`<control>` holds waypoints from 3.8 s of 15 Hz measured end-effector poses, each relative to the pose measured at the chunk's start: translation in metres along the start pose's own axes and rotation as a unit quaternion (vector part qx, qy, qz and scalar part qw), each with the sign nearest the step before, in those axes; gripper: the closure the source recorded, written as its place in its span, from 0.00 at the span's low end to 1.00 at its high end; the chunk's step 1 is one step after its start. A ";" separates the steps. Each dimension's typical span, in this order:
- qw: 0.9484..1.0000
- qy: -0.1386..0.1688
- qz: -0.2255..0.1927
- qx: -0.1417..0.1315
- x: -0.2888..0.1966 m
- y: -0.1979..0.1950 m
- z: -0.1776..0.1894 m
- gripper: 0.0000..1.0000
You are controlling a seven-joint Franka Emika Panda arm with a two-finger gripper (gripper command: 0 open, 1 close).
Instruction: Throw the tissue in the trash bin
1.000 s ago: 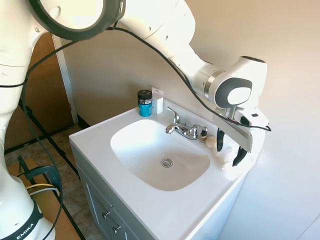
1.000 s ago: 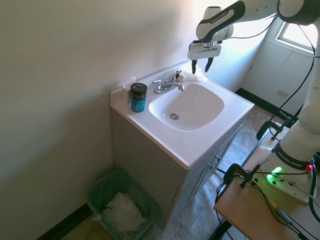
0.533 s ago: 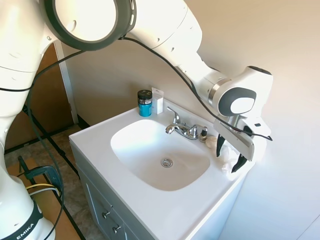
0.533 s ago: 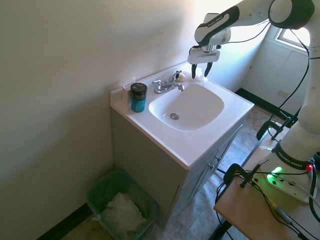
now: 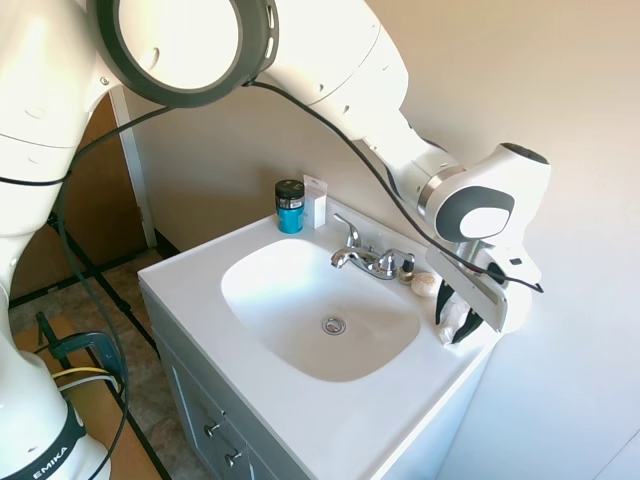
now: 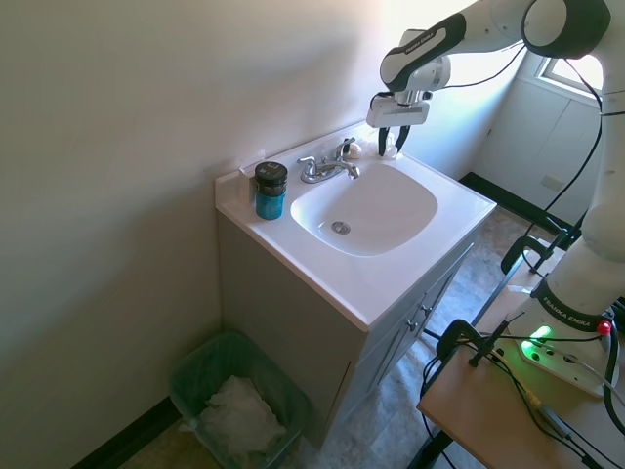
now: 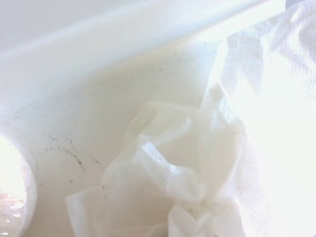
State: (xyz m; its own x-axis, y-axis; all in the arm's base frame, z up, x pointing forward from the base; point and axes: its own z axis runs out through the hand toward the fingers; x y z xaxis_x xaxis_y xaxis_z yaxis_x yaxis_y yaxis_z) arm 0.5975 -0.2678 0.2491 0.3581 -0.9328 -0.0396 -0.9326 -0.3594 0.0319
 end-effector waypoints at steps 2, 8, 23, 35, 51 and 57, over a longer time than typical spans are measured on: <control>1.000 -0.005 0.001 0.005 0.004 0.004 0.001 1.00; 0.999 -0.013 0.002 0.030 0.007 0.007 -0.012 1.00; 0.971 0.088 -0.157 0.156 -0.348 -0.022 -0.184 1.00; 0.954 0.101 -0.271 0.083 -0.636 -0.084 -0.068 1.00; 0.963 0.072 -0.260 0.004 -0.704 -0.131 0.056 0.00; 0.970 0.083 -0.227 0.033 -0.683 -0.149 0.029 0.00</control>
